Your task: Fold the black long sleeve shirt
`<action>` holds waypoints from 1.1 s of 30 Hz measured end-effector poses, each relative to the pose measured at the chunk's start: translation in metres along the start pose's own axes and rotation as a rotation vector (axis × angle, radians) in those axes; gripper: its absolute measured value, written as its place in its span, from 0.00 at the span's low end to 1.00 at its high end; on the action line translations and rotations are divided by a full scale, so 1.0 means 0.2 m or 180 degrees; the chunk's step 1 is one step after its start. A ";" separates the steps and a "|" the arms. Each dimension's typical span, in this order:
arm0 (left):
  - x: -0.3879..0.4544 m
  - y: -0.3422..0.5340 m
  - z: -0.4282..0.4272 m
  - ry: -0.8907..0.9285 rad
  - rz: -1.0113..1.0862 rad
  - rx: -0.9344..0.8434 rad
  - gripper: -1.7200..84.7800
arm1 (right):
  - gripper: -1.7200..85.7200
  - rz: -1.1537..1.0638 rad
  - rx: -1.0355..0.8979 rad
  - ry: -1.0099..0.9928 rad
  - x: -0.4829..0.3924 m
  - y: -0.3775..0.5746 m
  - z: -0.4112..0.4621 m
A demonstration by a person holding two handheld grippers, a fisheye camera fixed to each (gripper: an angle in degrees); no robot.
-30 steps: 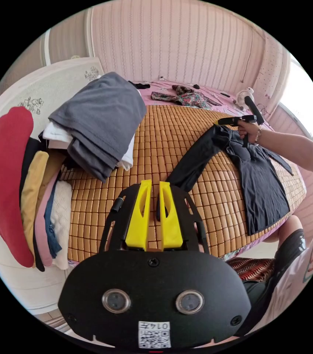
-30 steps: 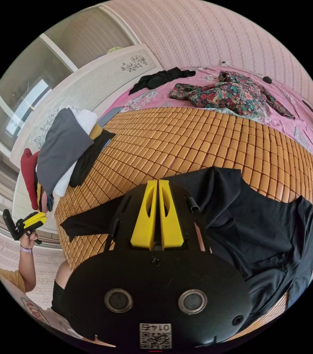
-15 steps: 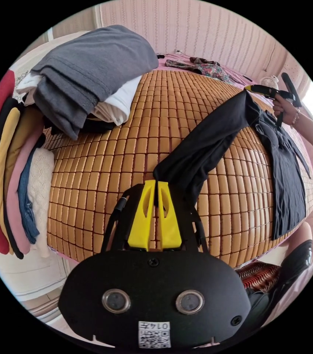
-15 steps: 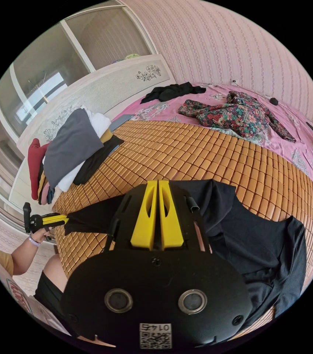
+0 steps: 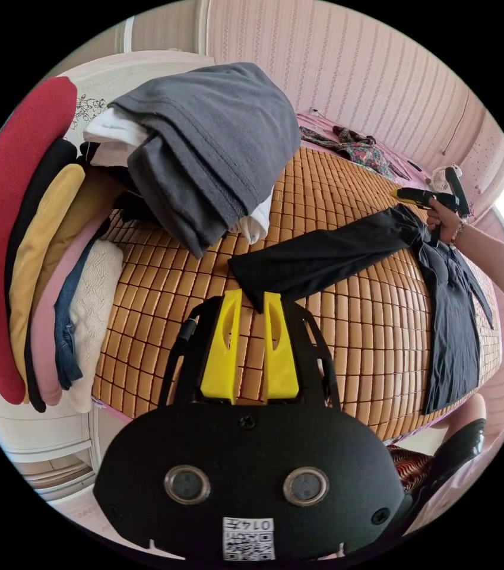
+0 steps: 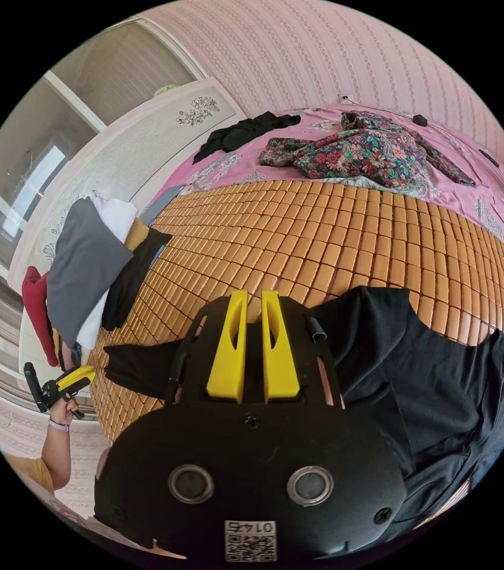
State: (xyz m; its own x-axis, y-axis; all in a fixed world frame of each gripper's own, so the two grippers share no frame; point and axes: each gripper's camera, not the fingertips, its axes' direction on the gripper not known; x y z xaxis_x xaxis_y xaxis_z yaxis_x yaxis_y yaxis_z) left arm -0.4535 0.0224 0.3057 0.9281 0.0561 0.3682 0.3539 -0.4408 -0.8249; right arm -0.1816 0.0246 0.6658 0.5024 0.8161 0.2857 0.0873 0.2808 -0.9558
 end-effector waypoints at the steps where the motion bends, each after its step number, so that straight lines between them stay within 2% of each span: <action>1: 0.02 0.00 0.04 -0.0048 -0.0003 -0.0067 0.08 | 0.06 -0.0075 -0.0035 0.0020 -0.02 0.00 0.00; 7: 0.06 -0.04 0.23 0.0040 -0.0124 -0.0208 0.04 | 0.07 -0.0902 -0.0760 0.0694 -0.27 0.08 0.18; 10: 0.10 -0.04 0.24 -0.0069 0.0117 -0.0164 0.02 | 0.06 -0.1105 -0.0755 0.0855 -0.36 0.09 0.19; 12: 0.09 -0.04 0.22 0.0047 0.0176 -0.0289 0.02 | 0.04 -0.1089 -0.0667 0.0915 -0.41 0.05 0.15; 14: 0.10 0.00 0.14 -0.0063 0.0278 -0.0107 0.02 | 0.03 -0.1042 -0.0488 0.0853 -0.44 0.03 0.11; 17: 0.11 0.04 0.15 -0.0078 0.0414 -0.0193 0.02 | 0.05 -0.0984 -0.0763 0.0842 -0.45 0.00 0.18; 19: 0.13 0.07 0.22 -0.0201 0.0501 -0.0351 0.02 | 0.05 -0.0893 -0.0675 0.0858 -0.45 -0.01 0.16; 20: 0.13 0.10 0.22 -0.0196 0.0465 -0.0142 0.03 | 0.06 -0.0803 -0.0683 0.0821 -0.45 -0.01 0.14; 22: 0.13 0.10 0.23 -0.0175 0.0381 -0.0152 0.04 | 0.07 -0.0727 -0.0737 0.0761 -0.44 -0.02 0.11; 26: 0.09 0.11 0.19 -0.0047 0.0222 -0.0171 0.08 | 0.07 -0.0822 -0.0090 0.0493 -0.42 0.03 -0.20; 29: 0.06 0.13 0.13 0.0006 0.0149 -0.0086 0.09 | 0.07 -0.0784 0.0063 0.0708 -0.30 0.08 -0.38; 33: 0.01 0.13 0.13 0.0022 -0.0033 0.0003 0.09 | 0.07 -0.0236 0.0014 0.1060 -0.06 0.08 -0.50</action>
State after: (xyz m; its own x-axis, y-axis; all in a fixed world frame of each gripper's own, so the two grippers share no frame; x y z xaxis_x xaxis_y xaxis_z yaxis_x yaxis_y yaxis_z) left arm -0.4392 0.0341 0.2745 0.9235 0.0546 0.3797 0.3637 -0.4394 -0.8213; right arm -0.1000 -0.0303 0.6398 0.7483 0.5837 0.3152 0.1309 0.3359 -0.9328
